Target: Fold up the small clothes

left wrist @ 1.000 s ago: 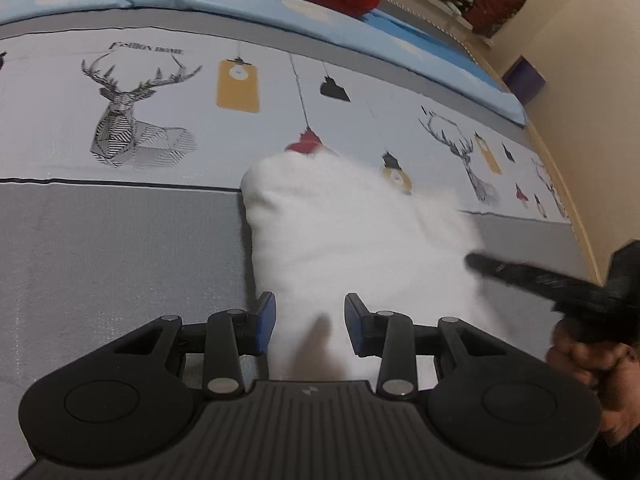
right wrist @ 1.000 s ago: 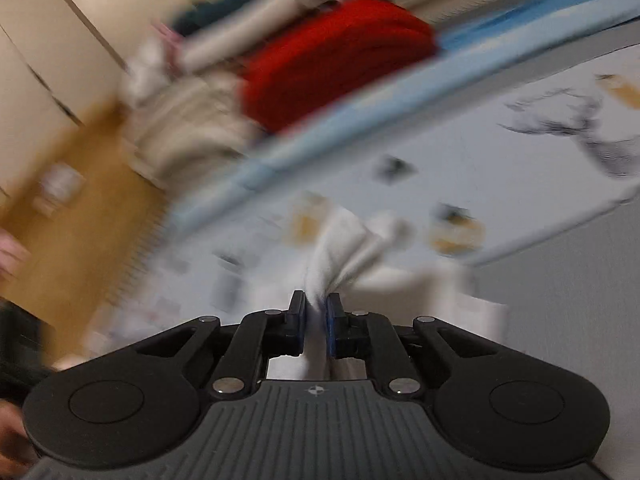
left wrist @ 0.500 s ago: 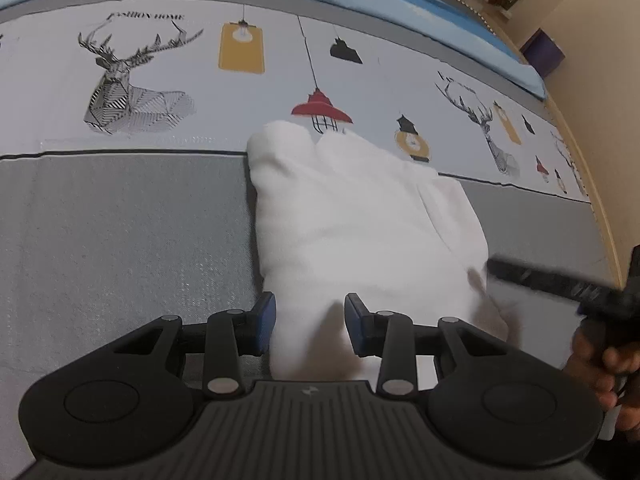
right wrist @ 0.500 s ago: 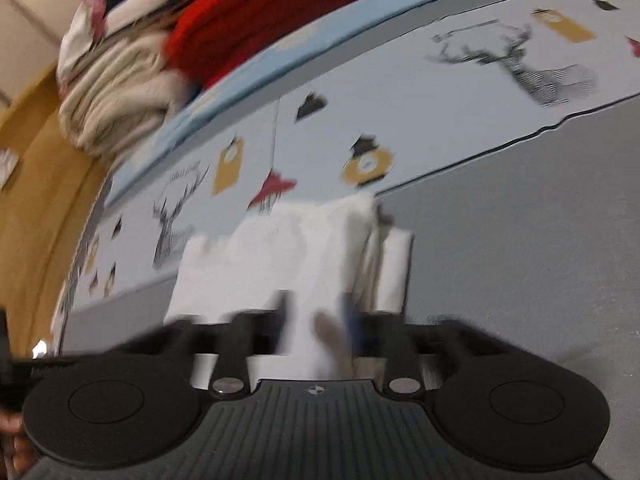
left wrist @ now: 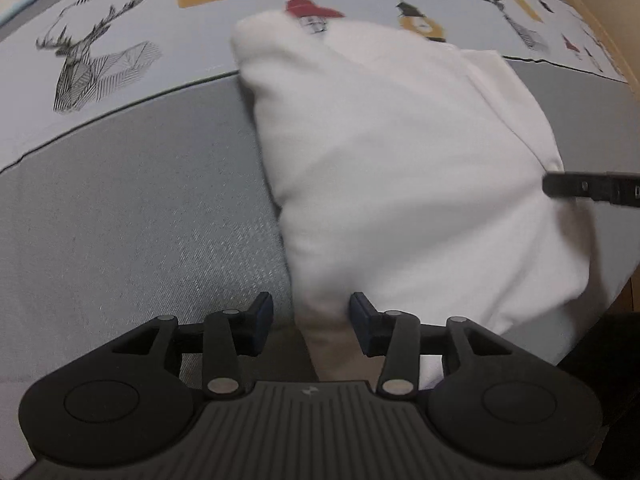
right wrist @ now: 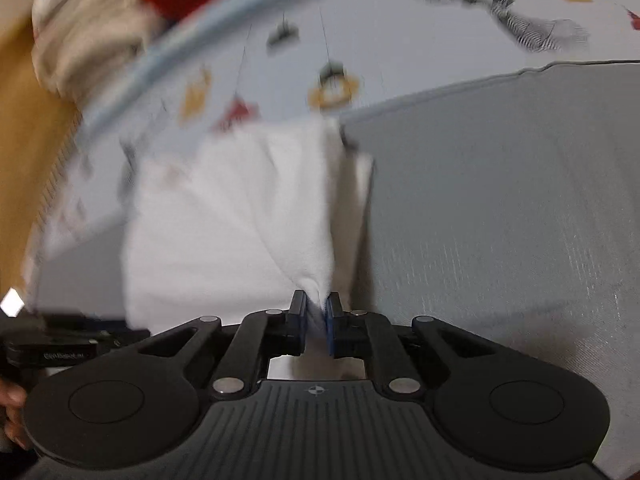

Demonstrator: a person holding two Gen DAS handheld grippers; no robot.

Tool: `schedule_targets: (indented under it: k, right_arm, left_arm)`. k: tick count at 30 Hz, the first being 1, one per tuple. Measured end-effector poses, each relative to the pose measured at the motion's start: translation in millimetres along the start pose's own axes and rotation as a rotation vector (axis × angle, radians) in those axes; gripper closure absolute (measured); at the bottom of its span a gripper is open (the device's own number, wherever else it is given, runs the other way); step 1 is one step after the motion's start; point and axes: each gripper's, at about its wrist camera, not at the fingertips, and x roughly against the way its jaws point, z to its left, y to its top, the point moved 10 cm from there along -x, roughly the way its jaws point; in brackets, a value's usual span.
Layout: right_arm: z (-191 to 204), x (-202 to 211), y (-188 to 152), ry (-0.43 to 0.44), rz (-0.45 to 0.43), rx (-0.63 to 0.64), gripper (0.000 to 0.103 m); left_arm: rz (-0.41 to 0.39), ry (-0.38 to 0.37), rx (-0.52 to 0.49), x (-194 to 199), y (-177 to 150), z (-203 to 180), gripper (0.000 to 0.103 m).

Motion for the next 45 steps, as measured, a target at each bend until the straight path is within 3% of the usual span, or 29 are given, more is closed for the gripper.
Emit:
schedule_targets:
  k: [5,8,11,13,15,18,20,22,24,27,31,33,34,35,38,42,44,45]
  right_arm:
    - [4.9,23.9,8.0,0.068,-0.086,-0.050,0.074]
    - [9.6,19.8,-3.7,0.089,-0.012,0.027,0.070]
    - [16.8,5.8,-27.6,0.052,0.108,0.176,0.069]
    - [8.7,-3.5,-42.1,-0.030,0.178,0.244,0.075]
    - [1.9,-3.8,-43.7,-0.064,0.192,0.230,0.077]
    - [13.4,17.6,-21.3,0.019,0.067,0.198,0.077]
    - [19.1,33.4,-6.7,0.084,-0.017,0.149,0.074]
    - [18.5,41.2,9.5,0.077,-0.115,0.115,0.061]
    - [17.4,41.0,24.0,0.060,-0.178,0.051,0.051]
    - [9.2,21.7,37.8,-0.007,-0.186,-0.039,0.051]
    - [4.6,-8.7,46.7,-0.114,-0.188,-0.118,0.052]
    - [3.9,-17.5,49.7,-0.125,-0.208,-0.159,0.058]
    - [4.3,-20.2,51.0,-0.115,-0.218,-0.172,0.085]
    - [3.6,-22.7,52.6,-0.097,-0.226,-0.184,0.099]
    - [-5.9,-20.8,55.2,-0.093,-0.254,-0.253,0.100]
    - [-22.2,-24.7,50.1,-0.116,-0.222,-0.327,0.099]
    - [-20.1,-22.7,48.3,-0.105,-0.212,-0.320,0.090]
    - [-19.6,-20.5,46.7,-0.107,-0.206,-0.315,0.074]
  left_arm:
    - [-0.103,-0.094,-0.035,31.4,6.2,-8.0,0.055]
    - [-0.073,-0.134,-0.115,26.7,-5.7,-19.5,0.055]
    - [0.043,-0.024,-0.264,-1.2,-33.2,-21.4,0.054]
    - [0.079,0.008,-0.314,-11.1,-45.7,-18.8,0.050]
    - [0.039,-0.033,-0.278,-0.4,-38.8,-16.3,0.050]
    - [-0.090,-0.142,-0.156,30.9,-17.6,-6.2,0.049]
    - [-0.176,-0.220,-0.037,47.3,-0.6,5.5,0.039]
    - [-0.221,-0.222,0.068,49.9,14.5,20.0,0.037]
    - [-0.229,-0.224,0.164,43.0,25.8,29.3,0.037]
    - [-0.213,-0.220,0.299,28.8,42.4,41.5,0.037]
    - [-0.179,-0.268,0.458,9.3,56.7,49.7,0.037]
    - [-0.170,-0.295,0.474,3.1,62.6,47.4,0.037]
    - [-0.171,-0.293,0.467,2.7,63.0,44.7,0.037]
    - [-0.175,-0.282,0.456,0.9,66.0,44.3,0.037]
    - [-0.164,-0.281,0.452,-5.7,69.5,43.1,0.035]
    - [-0.132,-0.295,0.444,-14.0,68.5,39.4,0.032]
    - [-0.117,-0.307,0.437,-18.2,67.8,36.5,0.032]
    - [-0.115,-0.310,0.432,-19.6,68.0,35.4,0.032]
